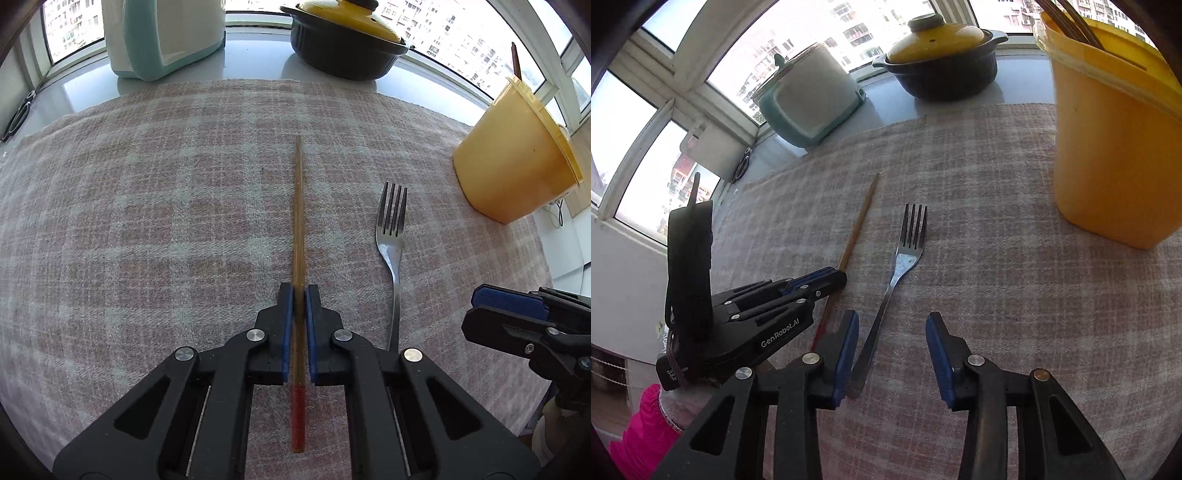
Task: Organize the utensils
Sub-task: 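Close the left gripper on the wooden chopstick while the right gripper grasps the metal fork, then lift the chopstick with the left gripper while the right gripper carries the fork toward the container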
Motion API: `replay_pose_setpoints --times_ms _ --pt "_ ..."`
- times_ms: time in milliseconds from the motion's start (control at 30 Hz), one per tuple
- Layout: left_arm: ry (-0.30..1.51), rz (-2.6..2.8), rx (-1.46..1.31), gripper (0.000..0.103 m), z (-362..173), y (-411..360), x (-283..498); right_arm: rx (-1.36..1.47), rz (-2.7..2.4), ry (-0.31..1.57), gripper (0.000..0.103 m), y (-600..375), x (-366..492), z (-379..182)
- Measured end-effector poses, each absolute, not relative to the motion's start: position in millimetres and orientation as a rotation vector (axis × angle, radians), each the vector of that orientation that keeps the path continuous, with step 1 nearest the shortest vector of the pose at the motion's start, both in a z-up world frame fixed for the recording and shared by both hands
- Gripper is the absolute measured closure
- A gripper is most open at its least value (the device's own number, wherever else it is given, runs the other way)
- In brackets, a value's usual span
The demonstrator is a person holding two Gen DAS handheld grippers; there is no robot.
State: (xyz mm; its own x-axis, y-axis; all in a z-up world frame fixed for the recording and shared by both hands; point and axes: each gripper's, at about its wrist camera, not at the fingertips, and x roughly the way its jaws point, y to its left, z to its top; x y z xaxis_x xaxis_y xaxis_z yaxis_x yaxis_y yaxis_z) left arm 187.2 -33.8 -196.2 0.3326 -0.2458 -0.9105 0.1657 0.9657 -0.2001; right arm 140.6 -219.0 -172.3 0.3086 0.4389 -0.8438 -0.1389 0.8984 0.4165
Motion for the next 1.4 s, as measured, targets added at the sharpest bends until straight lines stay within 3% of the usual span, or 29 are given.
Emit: replay_pose_setpoints --times_ms 533,667,767,1067,1133,1200,1267,1333,1400 --pt "1.206 -0.272 -0.129 0.098 -195 1 161 0.127 0.284 1.346 0.076 -169 196 -205" --pt "1.204 -0.277 -0.148 0.098 -195 3 161 0.063 0.264 1.362 0.080 -158 202 -205" --pt "1.203 -0.278 -0.145 0.098 -196 3 160 -0.048 0.263 1.361 0.090 -144 208 -206" --pt "1.211 -0.276 -0.114 0.097 -196 -4 167 -0.197 0.335 1.352 0.097 -149 211 -204" --pt "1.221 -0.269 -0.102 0.092 -196 -8 172 -0.175 0.342 1.365 0.097 -153 213 -204" --pt "1.220 -0.269 -0.096 0.079 -196 -12 178 -0.171 0.345 1.374 0.094 -154 215 -205" --pt "1.217 -0.260 -0.084 0.079 -198 -16 183 -0.167 0.345 1.375 0.092 -155 216 -205" --pt "1.204 -0.259 -0.069 0.079 -199 -19 187 -0.170 0.346 1.369 0.092 -152 216 -206" --pt "1.199 -0.238 -0.069 0.099 -201 -17 190 -0.181 0.347 1.361 0.096 -151 215 -206"
